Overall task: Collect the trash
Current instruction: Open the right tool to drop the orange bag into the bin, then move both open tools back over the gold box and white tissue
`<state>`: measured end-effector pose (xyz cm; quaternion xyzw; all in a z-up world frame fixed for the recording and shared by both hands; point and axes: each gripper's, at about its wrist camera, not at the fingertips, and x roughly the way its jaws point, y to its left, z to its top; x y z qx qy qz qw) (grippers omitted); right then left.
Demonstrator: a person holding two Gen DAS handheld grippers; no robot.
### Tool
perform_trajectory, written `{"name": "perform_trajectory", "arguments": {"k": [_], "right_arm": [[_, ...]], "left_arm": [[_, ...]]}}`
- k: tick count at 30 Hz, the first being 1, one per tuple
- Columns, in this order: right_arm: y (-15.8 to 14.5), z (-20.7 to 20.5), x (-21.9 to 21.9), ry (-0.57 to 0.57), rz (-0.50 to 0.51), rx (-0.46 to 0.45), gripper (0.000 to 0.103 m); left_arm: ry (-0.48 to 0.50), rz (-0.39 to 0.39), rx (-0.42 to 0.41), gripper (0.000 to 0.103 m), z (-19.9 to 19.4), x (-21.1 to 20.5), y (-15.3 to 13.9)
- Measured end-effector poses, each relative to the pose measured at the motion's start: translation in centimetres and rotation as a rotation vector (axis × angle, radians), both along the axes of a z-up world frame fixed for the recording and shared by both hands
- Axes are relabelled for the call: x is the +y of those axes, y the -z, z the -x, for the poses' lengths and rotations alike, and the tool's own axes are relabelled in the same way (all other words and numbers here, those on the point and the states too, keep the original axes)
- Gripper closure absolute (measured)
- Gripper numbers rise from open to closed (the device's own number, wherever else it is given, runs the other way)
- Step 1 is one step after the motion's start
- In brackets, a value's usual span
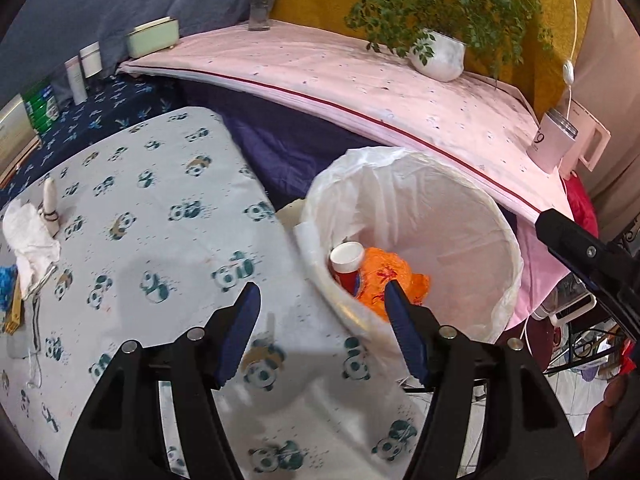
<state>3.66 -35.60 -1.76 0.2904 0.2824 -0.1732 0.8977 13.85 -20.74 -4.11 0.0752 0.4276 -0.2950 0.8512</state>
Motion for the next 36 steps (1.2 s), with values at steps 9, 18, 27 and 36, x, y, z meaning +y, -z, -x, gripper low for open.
{"name": "perform_trajectory", "arguments": {"k": [9,18,27,36], "right_arm": [[-1.3,-1.4,5.7,-0.1,0.022,-0.004,0.059],[-2.2,-3.3,11.8,-0.21,0.047,0.0,0.057],[-2.9,-5.5,18.0,-0.324,0.074,0.007,0.054],[-2.3,-8.0,23.8,-0.439,0.083,0.027,0.054]], "left_arm": [[-0.119,0.015,0.005,0.042,-0.6,6.6,-0.6],[-0.272,0.037,0.002,0.037,-1.7,14.9,-1.0],[-0.41,0.046,-0.008,0.029,-2.3,22.3,-1.1],[-0.525,0.054,0.009,0.028,-3.1,28.5,-0.6]]}}
